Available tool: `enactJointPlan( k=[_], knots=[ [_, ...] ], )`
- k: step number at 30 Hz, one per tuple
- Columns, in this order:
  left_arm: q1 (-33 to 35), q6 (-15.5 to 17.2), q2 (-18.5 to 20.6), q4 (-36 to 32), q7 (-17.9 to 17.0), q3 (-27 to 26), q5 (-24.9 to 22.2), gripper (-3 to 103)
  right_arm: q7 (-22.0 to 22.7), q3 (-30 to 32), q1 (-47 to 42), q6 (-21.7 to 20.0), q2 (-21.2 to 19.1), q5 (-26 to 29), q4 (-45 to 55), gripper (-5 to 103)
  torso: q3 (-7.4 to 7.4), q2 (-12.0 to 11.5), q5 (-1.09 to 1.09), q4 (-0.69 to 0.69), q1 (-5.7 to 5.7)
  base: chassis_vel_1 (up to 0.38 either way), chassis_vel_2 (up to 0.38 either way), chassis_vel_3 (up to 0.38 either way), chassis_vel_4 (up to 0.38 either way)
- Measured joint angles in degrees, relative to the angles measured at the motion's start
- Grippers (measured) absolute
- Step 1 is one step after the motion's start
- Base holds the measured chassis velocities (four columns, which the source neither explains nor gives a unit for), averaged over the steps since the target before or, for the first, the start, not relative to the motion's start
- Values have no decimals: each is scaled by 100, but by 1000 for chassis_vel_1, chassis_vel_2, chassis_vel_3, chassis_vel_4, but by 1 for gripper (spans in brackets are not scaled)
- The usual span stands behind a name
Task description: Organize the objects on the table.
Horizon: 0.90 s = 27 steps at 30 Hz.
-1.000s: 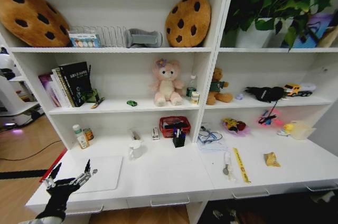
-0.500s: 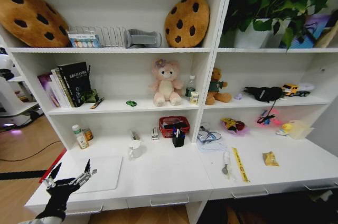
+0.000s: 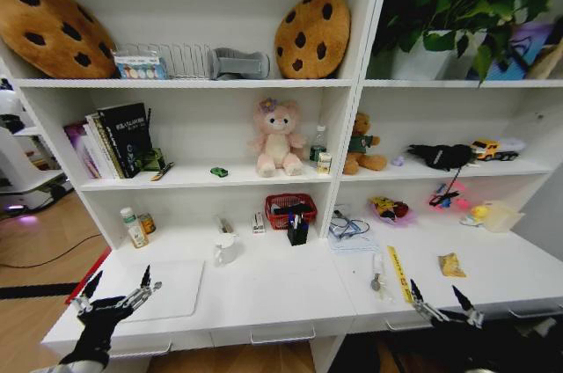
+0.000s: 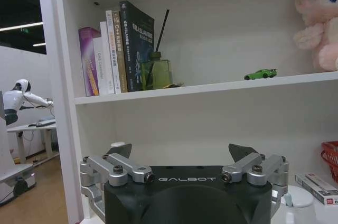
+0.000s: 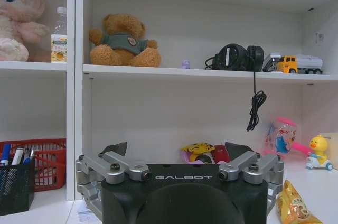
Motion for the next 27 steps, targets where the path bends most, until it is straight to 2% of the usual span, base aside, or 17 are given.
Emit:
enactJointPlan(
  k=[9, 13, 14, 17, 20, 23, 24, 25, 26, 27],
  knots=[
    [0, 0, 0, 0, 0, 0, 0, 100, 1, -42, 106, -118, 19, -42, -60, 100, 1, 0, 0, 1, 1, -129, -131, 123, 126],
    [0, 0, 0, 0, 0, 1, 0, 100, -53, -40, 271, -223, -55, -19, -135, 100, 1, -1, -2, -1, 2, -235, -231, 205, 223],
    [0, 0, 0, 0, 0, 0, 0, 100, -102, -40, 374, -277, -114, 10, -188, 100, 1, -1, 5, 0, 1, -285, -237, 258, 247],
    [0, 0, 0, 0, -1, 0, 0, 100, -142, -42, 503, -360, -204, 88, -241, 100, 0, 0, -5, 3, 1, -284, -276, 268, 259],
    [0, 0, 0, 0, -1, 0, 0, 100, -201, -52, 692, -405, -303, 162, -366, 100, 1, -1, 2, 1, 2, -259, -288, 283, 286],
    [0, 0, 0, 0, 0, 0, 0, 100, -182, -60, 1051, -624, -494, 280, -678, 100, 0, 0, 1, -1, 0, -274, -223, 279, 251],
    [0, 0, -1, 0, 0, 1, 0, 100, -163, -49, 1180, -766, -607, 346, -792, 100, 1, -1, 1, 4, 0, -261, -197, 235, 237],
    [0, 0, -1, -1, 0, 1, 0, 100, -185, -10, 1379, -1046, -820, 465, -989, 100, 1, -1, 10, 3, 1, -167, -144, 135, 175],
    [0, 0, -1, -1, 0, 1, 0, 100, -185, -10, 1379, -1046, -820, 465, -989, 100, 1, -1, 10, 3, 1, -167, -144, 135, 175],
    [1, 0, -1, 0, 0, 1, 0, 100, -318, 43, 1581, -1371, -1038, 608, -1182, 100, 1, -1, 5, 4, 0, 14, -144, 66, 68]
  ],
)
